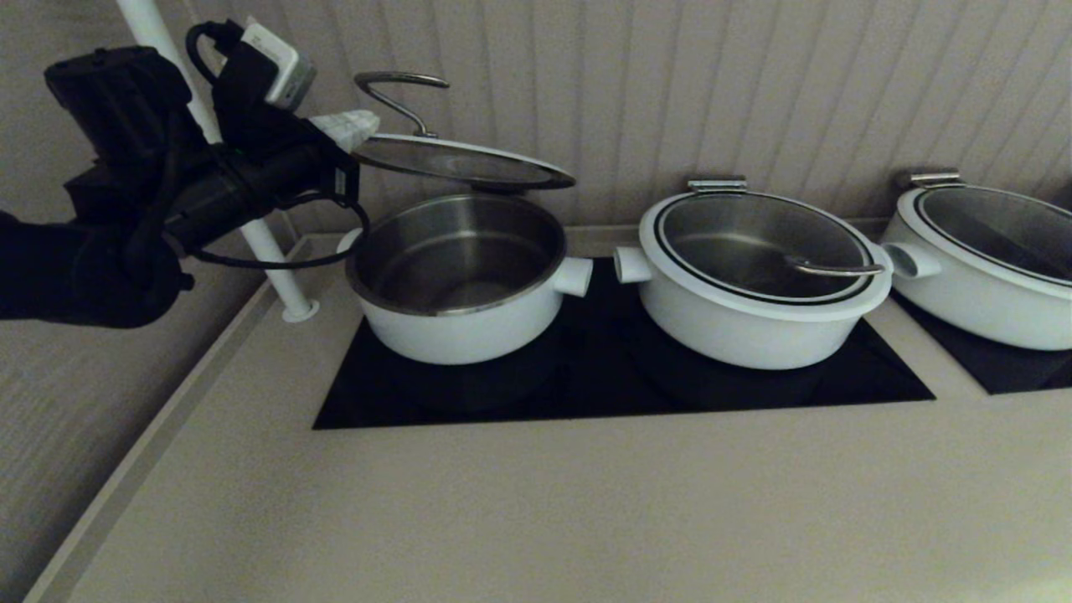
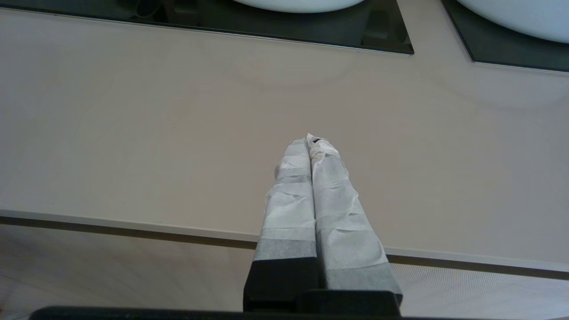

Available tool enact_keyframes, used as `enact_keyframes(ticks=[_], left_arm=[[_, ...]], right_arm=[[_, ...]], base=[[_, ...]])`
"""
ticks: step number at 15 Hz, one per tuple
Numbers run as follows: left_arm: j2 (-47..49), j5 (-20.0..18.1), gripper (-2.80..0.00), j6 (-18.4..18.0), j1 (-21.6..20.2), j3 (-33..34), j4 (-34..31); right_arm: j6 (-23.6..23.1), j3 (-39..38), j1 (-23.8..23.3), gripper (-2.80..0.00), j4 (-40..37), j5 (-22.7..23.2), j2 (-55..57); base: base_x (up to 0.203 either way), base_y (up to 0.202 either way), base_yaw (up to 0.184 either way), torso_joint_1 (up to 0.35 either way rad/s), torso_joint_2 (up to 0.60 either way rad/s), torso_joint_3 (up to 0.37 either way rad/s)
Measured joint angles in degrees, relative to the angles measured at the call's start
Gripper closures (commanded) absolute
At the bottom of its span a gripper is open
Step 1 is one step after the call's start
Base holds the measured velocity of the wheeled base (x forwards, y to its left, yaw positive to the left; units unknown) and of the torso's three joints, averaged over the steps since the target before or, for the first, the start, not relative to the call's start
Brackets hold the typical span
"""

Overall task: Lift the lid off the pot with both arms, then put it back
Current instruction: Close the pot lid

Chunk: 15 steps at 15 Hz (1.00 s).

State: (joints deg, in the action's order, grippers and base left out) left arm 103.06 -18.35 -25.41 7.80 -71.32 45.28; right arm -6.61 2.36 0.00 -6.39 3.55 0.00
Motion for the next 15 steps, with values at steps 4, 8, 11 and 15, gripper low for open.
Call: enact_keyframes(ticks=[4, 8, 11, 15], left_arm=[[-0.22, -0.06, 0.0, -0.02, 0.02, 0.43, 0.09], [-0.22, -0.09, 0.0, -0.04, 0.02, 0.43, 0.08], [-0.09, -0.12, 0.0, -0.02, 0.02, 0.4, 0.11], [0.38, -0.2, 0.0, -0.09, 0.16, 0.43, 0.01]], right_arm=[[-0.04, 0.0, 0.0, 0.0, 0.0, 0.02, 0.0], [0.0, 0.0, 0.0, 0.0, 0.02, 0.0, 0.0], [0.0, 0.0, 0.0, 0.0, 0.01, 0.01, 0.0], [0.0, 0.0, 0.0, 0.0, 0.02, 0.0, 0.0]], base=[[0.0, 0.0, 0.0, 0.0, 0.0, 0.0], [0.0, 0.0, 0.0, 0.0, 0.0, 0.0], [0.0, 0.0, 0.0, 0.0, 0.0, 0.0], [0.0, 0.0, 0.0, 0.0, 0.0, 0.0]])
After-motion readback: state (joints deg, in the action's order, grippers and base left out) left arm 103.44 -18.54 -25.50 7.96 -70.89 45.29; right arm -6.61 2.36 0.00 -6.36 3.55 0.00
